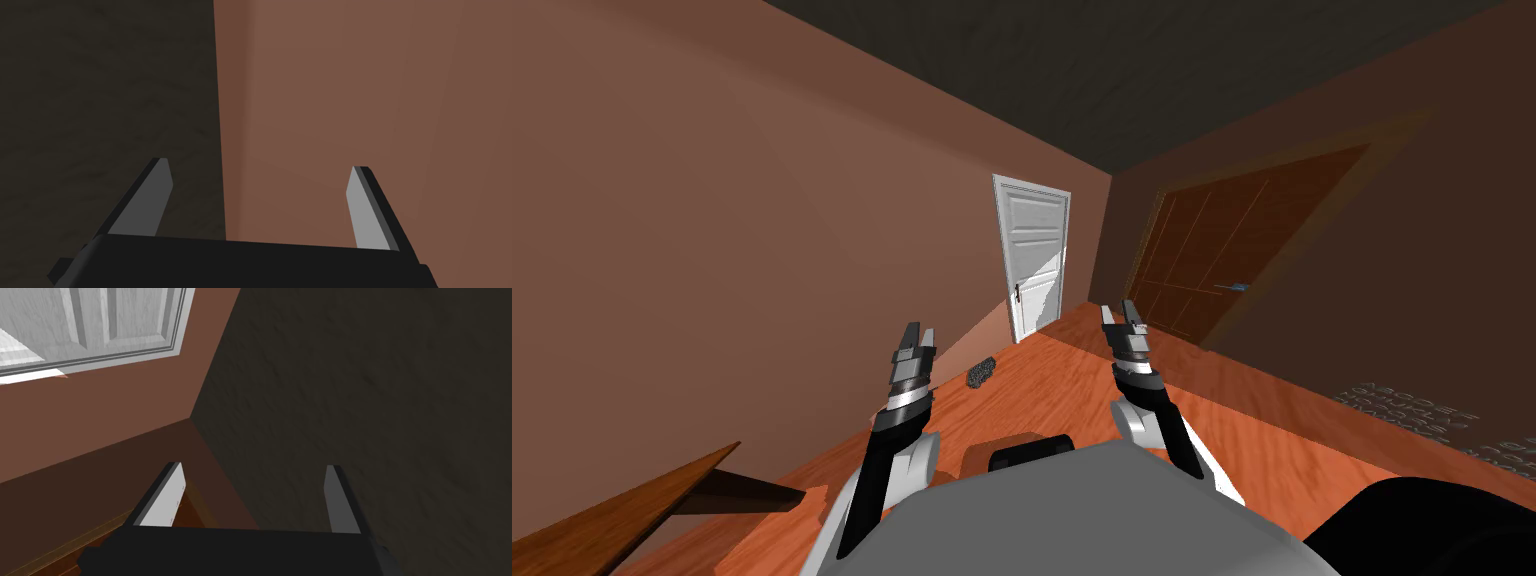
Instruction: Pull the door open
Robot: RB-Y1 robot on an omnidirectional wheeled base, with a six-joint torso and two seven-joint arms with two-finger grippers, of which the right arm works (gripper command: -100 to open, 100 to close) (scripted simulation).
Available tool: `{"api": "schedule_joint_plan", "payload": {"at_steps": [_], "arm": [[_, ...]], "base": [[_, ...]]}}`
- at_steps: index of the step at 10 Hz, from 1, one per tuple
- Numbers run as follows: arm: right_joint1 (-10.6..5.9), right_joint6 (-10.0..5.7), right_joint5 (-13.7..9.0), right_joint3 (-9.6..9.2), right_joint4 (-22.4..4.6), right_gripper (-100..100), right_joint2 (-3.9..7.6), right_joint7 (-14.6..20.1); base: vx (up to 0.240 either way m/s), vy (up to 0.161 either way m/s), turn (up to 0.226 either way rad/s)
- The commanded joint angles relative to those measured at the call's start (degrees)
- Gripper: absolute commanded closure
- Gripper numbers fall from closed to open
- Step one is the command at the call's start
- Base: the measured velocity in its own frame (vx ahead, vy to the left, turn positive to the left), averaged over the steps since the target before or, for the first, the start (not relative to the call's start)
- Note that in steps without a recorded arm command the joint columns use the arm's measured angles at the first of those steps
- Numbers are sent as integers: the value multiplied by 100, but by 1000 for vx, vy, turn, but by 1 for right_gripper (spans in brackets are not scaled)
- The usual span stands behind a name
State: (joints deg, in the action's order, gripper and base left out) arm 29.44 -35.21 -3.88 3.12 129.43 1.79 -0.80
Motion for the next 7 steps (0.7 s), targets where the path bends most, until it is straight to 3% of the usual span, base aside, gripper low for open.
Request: {"api": "schedule_joint_plan", "payload": {"at_steps": [1, 7], "arm": [[-56, -38, -120, -29, -201, -100, 52, 179], [-235, -161, -504, -121, -845, -100, 183, 752]], "base": [[67, -32, 192], [126, -30, 146]]}}
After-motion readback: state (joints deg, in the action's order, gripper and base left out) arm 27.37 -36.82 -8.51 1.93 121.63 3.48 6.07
